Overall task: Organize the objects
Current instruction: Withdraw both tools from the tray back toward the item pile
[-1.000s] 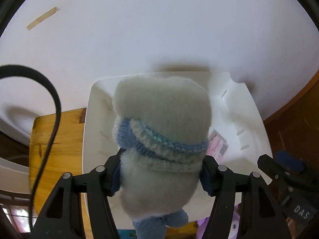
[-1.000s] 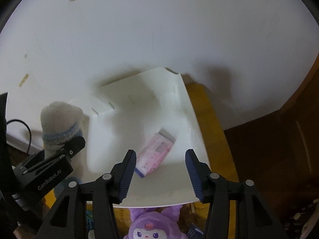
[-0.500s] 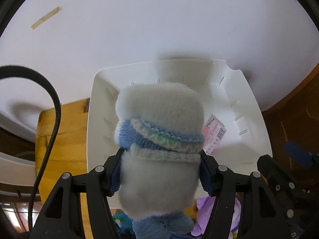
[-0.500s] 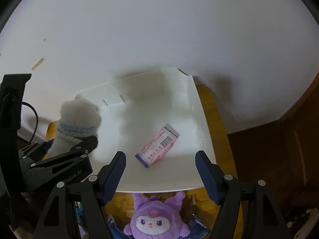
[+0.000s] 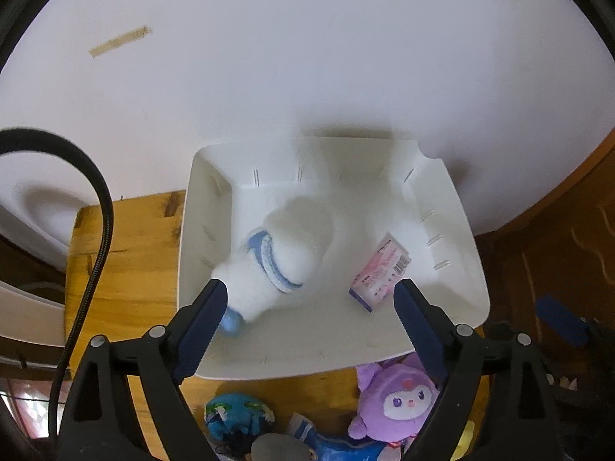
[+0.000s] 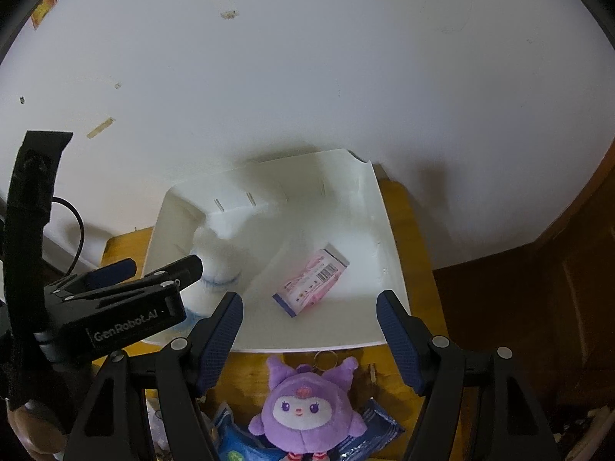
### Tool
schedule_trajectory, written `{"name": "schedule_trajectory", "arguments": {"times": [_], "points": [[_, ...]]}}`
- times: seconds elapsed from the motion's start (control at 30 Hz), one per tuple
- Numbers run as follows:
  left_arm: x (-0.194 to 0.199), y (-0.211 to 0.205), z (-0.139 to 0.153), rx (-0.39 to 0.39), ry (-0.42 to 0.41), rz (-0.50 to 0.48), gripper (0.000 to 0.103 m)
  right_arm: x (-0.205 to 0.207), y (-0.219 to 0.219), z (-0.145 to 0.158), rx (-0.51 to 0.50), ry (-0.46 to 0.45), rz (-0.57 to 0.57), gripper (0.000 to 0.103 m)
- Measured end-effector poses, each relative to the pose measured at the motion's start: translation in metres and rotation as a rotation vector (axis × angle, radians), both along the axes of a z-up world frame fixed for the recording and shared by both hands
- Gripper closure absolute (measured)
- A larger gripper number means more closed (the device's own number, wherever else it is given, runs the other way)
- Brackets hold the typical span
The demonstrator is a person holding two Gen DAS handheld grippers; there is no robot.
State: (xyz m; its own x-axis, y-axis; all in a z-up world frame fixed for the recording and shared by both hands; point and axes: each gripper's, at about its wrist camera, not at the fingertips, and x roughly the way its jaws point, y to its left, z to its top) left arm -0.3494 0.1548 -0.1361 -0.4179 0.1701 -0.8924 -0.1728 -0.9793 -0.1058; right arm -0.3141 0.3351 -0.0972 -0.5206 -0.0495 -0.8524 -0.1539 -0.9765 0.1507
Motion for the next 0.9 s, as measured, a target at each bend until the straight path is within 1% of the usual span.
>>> {"name": "schedule_trajectory", "arguments": {"times": [0.03,0.1,0.13,0.2,0.27,0.43,0.67,0.8,0.87,0.9], "points": [[0.003,0.002,0.003,0.0,0.005,-0.004,0.009,0.002,0.0,0.002,-0.001,0.001,0.0,0.03],[0.003,-0.008,0.007,0.004,0.015,-0.007,0.008,0.006,-0.002,0.007,-0.005,0.004,0.003,0.03],[0.013,-0.018,0.023,0.005,0.02,-0.006,0.008,0.01,-0.003,0.01,-0.005,0.009,0.005,0.03],[0.016,-0.024,0.03,0.007,0.036,-0.008,0.008,0.015,-0.006,0.017,-0.003,0.016,0.009,0.03],[0.033,-0.035,0.055,0.007,0.054,-0.009,0.008,0.022,-0.009,0.026,0.0,0.031,0.014,0.03],[0.047,-0.041,0.073,0.019,0.09,-0.009,0.008,0.037,-0.016,0.048,0.015,0.062,0.024,0.03],[0.074,-0.05,0.106,0.039,0.148,-0.004,0.008,0.065,-0.024,0.083,0.044,0.119,0.023,0.03],[0.09,-0.055,0.12,0.044,0.175,-0.014,0.007,0.08,-0.026,0.1,0.052,0.15,0.019,0.029],[0.097,-0.057,0.126,0.051,0.184,-0.018,0.007,0.088,-0.027,0.109,0.058,0.165,0.016,0.025],[0.102,-0.056,0.131,0.053,0.19,-0.022,0.007,0.09,-0.026,0.111,0.059,0.171,0.015,0.024]]}}
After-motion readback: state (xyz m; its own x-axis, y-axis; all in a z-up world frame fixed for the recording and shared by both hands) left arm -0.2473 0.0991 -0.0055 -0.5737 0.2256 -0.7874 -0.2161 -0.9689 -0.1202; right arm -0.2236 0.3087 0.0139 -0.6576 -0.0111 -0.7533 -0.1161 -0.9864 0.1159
